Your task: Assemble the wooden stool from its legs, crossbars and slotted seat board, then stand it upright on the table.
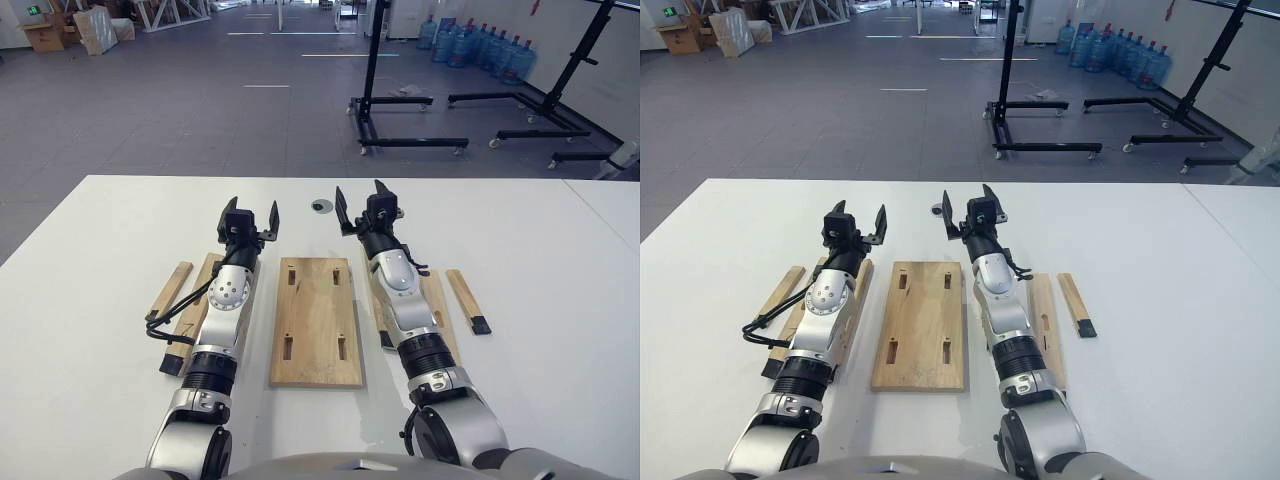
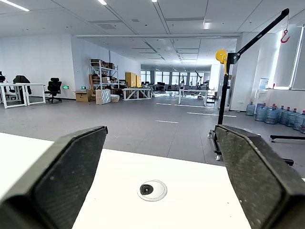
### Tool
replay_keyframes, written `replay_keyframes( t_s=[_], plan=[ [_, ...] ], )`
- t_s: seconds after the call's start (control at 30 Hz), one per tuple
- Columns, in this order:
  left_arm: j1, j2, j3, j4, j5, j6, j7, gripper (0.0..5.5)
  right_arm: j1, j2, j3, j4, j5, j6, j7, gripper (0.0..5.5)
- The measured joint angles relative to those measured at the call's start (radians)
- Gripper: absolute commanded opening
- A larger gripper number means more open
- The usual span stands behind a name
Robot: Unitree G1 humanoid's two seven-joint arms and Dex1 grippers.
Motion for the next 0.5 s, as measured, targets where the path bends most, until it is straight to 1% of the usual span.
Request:
replay_keyframes(
  t_s=[0.33, 0.5],
  plan=[
    [-0.004, 0.026, 0.014, 0.044, 0.060, -0.003, 0.082, 4.15, 0.000, 0.010, 0.005, 0.000, -0.004, -0.009, -0.011, 4.19],
    [-0.005, 0.037, 0.033, 0.047, 0.047, 0.026, 0.080, 4.15, 0.005, 0.028, 0.008, -0.010, -0.003, -0.012, -0.016, 4.19]
  ],
)
